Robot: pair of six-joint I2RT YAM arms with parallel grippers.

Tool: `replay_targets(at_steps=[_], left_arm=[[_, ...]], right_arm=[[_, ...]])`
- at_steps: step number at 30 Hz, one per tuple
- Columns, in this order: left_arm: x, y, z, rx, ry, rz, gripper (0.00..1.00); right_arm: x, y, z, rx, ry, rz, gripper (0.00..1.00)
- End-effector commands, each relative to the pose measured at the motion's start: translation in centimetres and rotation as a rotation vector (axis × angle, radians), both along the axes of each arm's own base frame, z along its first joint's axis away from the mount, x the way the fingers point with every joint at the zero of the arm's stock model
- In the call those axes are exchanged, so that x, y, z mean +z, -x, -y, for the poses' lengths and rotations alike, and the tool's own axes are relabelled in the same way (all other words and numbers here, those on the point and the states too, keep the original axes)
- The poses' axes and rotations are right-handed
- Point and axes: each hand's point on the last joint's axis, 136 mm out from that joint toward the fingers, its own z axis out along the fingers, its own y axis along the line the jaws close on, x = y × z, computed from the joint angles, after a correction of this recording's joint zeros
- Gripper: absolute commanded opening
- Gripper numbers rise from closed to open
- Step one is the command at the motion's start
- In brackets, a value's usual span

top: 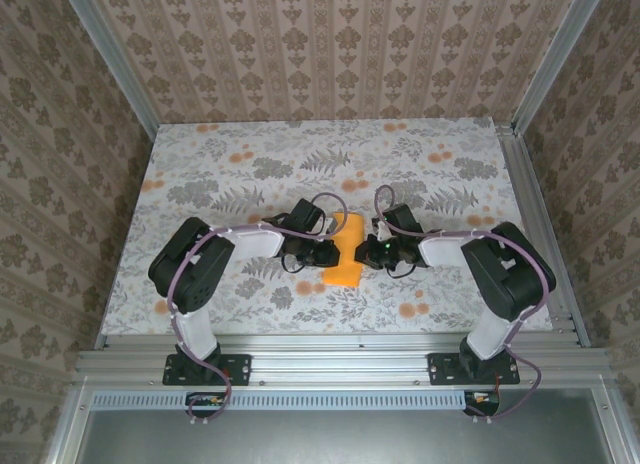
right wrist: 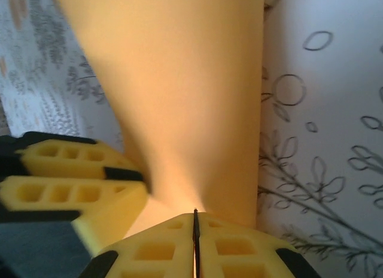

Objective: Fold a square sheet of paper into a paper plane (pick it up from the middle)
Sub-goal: Fold the square sheet of paper in half at the center of the table.

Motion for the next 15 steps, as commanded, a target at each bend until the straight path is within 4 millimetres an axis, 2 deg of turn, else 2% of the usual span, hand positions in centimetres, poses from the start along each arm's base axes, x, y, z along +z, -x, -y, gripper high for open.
replay_targets(at_steps=[1, 5, 8, 15], left_arm=[[-3.6, 1.9, -3.6, 0.006, -0.174, -0.049, 0.18], [-4.0, 2.2, -3.9, 0.002, -0.186, -0.057, 0.18], [-4.3, 2.3, -4.2, 0.005, -0.197, -0.06, 0.18], [-4.6, 2.4, -4.5, 0.002, -0.213, -0.066, 0.17]], right_arm=[[-0.1, -1.0, -0.1, -0.009, -0.006, 0.003, 0.11], [-1.8, -0.5, 1.0, -0.02, 0.044, -0.031, 0.11], [-2.1, -0.1, 1.6, -0.016, 0.076, -0.04, 0.1], [1.9, 0.4, -0.4, 0.026, -0.023, 0.015, 0.1]])
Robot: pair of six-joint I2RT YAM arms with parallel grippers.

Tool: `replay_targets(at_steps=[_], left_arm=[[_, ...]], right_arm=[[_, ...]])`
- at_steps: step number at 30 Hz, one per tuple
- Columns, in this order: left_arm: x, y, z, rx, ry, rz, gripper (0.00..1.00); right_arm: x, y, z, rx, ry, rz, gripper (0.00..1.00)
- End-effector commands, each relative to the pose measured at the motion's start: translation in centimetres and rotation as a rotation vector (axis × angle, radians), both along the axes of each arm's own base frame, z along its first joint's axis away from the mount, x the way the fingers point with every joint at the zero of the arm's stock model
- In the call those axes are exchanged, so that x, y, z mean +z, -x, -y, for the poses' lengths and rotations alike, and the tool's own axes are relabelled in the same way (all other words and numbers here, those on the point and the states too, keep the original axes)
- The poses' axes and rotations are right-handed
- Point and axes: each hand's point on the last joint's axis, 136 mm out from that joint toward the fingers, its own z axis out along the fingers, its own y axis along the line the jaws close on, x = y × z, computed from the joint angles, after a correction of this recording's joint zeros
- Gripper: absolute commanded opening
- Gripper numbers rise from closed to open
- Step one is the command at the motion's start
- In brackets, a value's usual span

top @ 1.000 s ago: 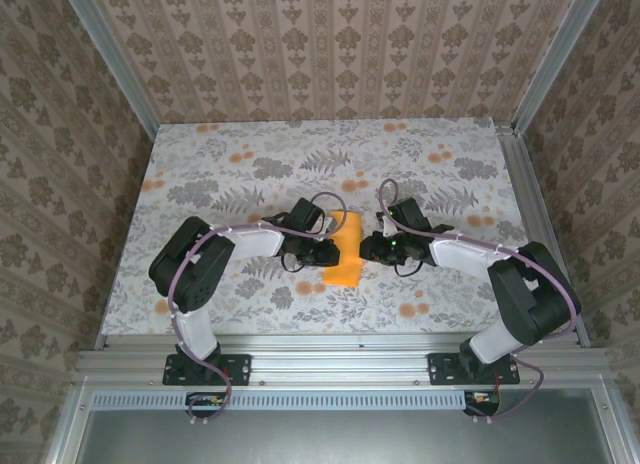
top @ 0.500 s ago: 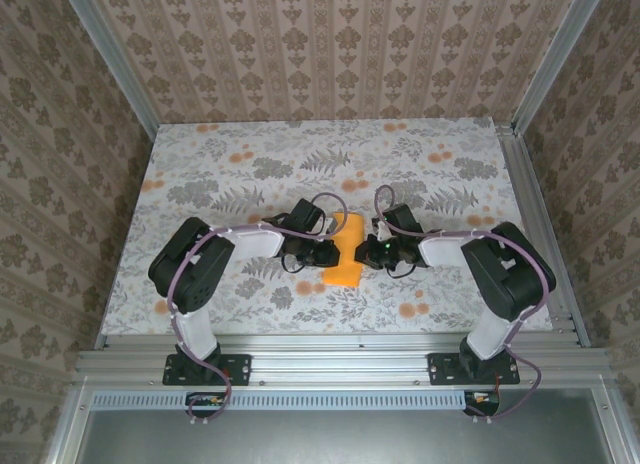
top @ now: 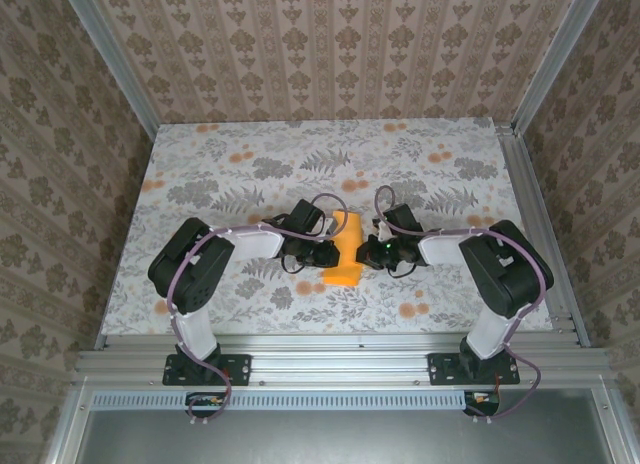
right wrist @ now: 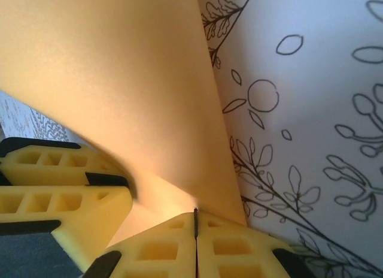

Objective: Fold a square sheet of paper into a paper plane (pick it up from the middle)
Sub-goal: Fold the square sheet of paper in half at the center of the table.

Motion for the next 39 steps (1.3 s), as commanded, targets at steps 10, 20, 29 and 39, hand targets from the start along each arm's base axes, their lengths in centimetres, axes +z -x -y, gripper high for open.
replay_targets(at_steps=[10, 20, 29, 39], left_arm=[[-4.6, 2.5, -4.4, 0.014, -0.214, -0.083, 0.17], [-4.7, 2.7, -4.7, 0.013, -0.224, -0.085, 0.17], [-4.6, 2.6, -4.5, 0.014, -0.219, -0.087, 0.17], [-4.6, 2.6, -4.5, 0.01, -0.214, -0.091, 0.17]], right_arm=[[0.0, 3.1, -1.6, 0.063, -0.02, -0.05, 0.1], [-1.8, 5.5, 0.3, 0.129, 0.111, -0.109, 0.1], [-1.8, 6.1, 0.6, 0.143, 0.138, -0.107, 0.09], [1.7, 4.8, -3.0, 0.12, 0.003, -0.03, 0.09]])
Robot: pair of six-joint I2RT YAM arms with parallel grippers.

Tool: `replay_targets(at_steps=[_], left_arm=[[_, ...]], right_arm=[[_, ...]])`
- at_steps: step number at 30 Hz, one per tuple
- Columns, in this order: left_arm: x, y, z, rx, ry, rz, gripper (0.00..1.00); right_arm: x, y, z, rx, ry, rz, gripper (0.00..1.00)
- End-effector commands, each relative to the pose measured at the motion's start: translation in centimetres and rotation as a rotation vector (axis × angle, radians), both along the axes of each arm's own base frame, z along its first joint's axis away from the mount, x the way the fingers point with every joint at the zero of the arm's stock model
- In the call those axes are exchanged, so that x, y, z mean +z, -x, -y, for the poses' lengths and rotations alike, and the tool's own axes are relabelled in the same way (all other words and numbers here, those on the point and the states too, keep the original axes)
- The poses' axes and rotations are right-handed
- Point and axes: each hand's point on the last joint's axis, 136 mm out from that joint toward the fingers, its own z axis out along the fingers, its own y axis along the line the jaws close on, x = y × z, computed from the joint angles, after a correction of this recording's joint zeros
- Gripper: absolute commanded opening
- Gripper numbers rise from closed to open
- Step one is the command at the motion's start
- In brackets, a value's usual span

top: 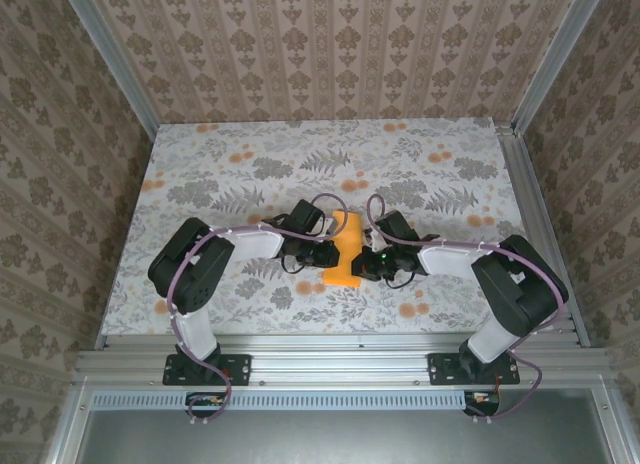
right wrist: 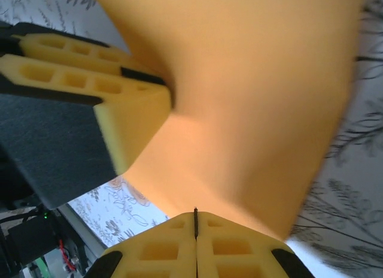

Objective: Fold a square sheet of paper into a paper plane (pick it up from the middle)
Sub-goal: Fold the square sheet of paper in half at the center of the table.

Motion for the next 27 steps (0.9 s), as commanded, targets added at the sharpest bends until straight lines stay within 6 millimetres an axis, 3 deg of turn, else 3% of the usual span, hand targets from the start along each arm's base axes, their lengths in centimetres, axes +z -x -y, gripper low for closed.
replay_targets(at_steps=[1, 5, 19, 23, 27], left_arm=[[-4.6, 2.6, -4.4, 0.01, -0.211, -0.091, 0.17], [-4.5, 2.6, -4.3, 0.007, -0.209, -0.09, 0.17], [-4.7, 2.7, -4.7, 0.009, -0.213, -0.093, 0.17], [-4.7, 2.7, -4.6, 0.009, -0.208, -0.094, 0.17], [-4.6, 2.7, -4.5, 0.001, -0.201, -0.09, 0.17]], right_arm=[[-0.4, 0.4, -0.8, -0.001, -0.01, -0.032, 0.09], [-2.1, 1.3, -0.2, 0.006, 0.027, -0.068, 0.09], [-4.5, 5.4, 3.1, 0.012, 0.124, -0.132, 0.07], [-3.2, 5.2, 2.8, -0.005, 0.086, -0.106, 0.07], [0.8, 2.2, 1.1, -0.058, -0.047, -0.008, 0.07]])
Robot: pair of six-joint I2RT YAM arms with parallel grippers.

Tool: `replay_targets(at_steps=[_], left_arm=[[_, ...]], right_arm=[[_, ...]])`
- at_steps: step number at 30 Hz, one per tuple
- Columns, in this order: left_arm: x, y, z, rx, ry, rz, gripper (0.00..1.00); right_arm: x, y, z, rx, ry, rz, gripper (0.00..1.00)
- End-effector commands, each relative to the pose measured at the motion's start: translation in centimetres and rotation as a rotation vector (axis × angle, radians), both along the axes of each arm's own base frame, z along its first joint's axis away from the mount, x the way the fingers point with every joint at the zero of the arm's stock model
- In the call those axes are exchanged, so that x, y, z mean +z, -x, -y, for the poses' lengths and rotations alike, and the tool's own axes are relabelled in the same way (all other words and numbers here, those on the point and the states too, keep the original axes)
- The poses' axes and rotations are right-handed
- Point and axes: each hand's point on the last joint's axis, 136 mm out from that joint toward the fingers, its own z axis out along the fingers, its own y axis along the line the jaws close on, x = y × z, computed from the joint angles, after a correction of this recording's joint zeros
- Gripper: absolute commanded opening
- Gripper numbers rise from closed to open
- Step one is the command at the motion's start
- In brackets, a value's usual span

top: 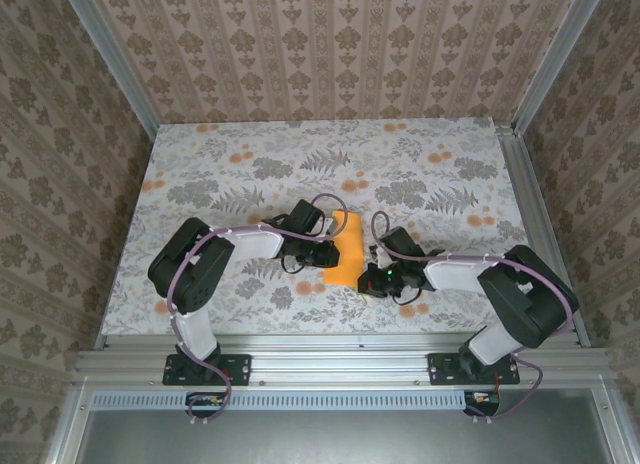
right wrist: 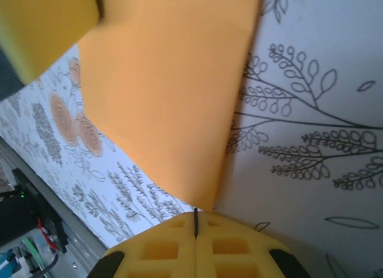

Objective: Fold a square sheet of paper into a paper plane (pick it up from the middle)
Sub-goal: Fold the square sheet of paper in half at the center of the table.

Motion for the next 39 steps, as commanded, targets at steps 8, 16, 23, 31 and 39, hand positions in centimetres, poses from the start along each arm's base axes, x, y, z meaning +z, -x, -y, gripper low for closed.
replay_targets(at_steps=[8, 16, 23, 31, 39], left_arm=[[-4.3, 2.7, -4.6, 0.006, -0.203, -0.083, 0.17], [-4.2, 2.5, -4.7, 0.01, -0.203, -0.074, 0.17], [-4.4, 2.7, -5.0, 0.007, -0.213, -0.077, 0.17], [-4.6, 2.7, -5.4, -0.005, -0.226, -0.073, 0.17], [-4.2, 2.5, -5.3, -0.026, -0.23, -0.044, 0.17]], right_arm=[[4.1, -7.4, -0.7, -0.147, -0.115, 0.116, 0.06], [0.5, -7.6, -1.0, -0.111, -0.091, 0.048, 0.05], [-2.4, -4.8, 0.8, -0.088, -0.005, -0.013, 0.05], [1.0, -5.4, 0.8, -0.106, -0.026, 0.05, 0.04], [3.0, -10.4, -1.3, -0.163, -0.097, 0.128, 0.02]])
